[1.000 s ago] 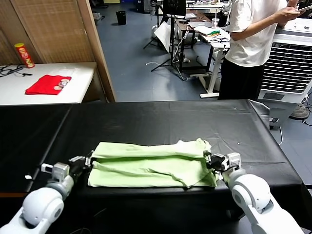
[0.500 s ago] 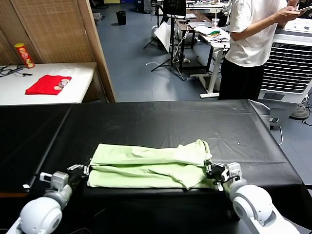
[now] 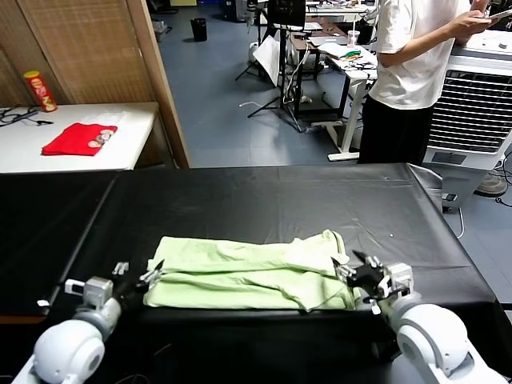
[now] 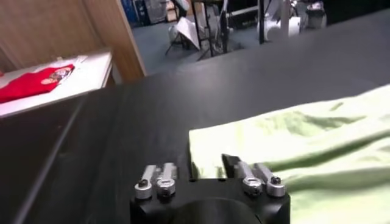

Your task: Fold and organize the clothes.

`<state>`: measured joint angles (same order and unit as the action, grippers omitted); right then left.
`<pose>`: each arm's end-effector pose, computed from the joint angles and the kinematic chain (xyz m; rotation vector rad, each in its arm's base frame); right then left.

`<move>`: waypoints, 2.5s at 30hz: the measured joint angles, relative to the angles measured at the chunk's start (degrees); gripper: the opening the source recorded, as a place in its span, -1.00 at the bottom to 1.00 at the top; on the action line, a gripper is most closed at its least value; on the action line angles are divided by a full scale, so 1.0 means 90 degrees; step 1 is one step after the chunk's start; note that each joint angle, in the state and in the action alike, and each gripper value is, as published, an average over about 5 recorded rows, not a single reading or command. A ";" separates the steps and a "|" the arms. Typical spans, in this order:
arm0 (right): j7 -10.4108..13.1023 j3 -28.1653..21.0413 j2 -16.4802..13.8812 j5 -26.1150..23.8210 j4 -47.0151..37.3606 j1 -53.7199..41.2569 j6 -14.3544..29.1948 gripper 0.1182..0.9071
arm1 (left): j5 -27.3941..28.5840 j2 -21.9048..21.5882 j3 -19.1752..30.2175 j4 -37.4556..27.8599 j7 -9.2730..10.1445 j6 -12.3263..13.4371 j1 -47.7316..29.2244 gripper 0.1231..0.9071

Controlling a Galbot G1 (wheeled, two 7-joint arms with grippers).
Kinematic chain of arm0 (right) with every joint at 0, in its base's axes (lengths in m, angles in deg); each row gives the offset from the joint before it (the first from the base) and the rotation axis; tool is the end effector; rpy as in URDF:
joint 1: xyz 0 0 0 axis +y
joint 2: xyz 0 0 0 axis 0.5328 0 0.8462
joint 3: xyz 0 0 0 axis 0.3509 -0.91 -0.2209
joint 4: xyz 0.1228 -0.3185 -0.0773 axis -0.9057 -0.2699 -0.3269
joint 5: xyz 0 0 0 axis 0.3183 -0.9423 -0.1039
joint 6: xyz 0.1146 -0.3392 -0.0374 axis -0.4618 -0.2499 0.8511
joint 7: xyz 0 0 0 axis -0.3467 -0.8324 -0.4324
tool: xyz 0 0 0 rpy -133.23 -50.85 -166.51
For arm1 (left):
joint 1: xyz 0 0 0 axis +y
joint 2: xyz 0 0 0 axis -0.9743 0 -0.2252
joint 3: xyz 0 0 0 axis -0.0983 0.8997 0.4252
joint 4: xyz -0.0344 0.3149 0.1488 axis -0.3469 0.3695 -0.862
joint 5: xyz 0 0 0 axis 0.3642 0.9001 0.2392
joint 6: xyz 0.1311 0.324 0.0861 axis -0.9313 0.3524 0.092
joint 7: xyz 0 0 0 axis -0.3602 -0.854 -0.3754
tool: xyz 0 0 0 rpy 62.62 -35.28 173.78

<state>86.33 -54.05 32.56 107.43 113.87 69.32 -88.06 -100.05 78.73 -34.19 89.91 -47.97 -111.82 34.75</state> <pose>0.2709 -0.0683 -0.2097 0.2637 -2.6288 0.2192 0.2432 0.1156 -0.2413 -0.1255 -2.6779 -0.2073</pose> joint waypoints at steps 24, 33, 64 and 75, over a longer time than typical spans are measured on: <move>-0.0385 -0.0721 0.0946 -0.0603 -0.2476 -0.1461 0.0838 0.20 | -0.0609 0.0855 0.0580 -0.1788 -0.0248 -0.0039 -0.1539 0.57; -0.0045 -0.0681 0.1203 -0.0858 -0.2541 -0.1253 0.1251 -0.85 | 0.0090 0.1039 0.0571 -0.1876 -0.0089 0.0345 -0.1475 -0.65; -0.0258 -0.0139 0.0911 -0.0541 -0.0674 -0.0161 0.1269 0.72 | -0.0519 0.1292 -0.0496 -0.0433 -0.0178 0.0399 0.0033 0.72; -0.0281 -0.0088 0.0875 -0.0553 -0.0463 0.0039 0.1282 0.72 | -0.0315 0.1691 -0.0500 -0.0536 -0.0417 0.0633 0.0484 0.34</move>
<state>83.79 -54.83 40.44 102.46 109.70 69.67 -76.53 -102.88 93.96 -38.69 85.08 -51.72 -106.12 39.11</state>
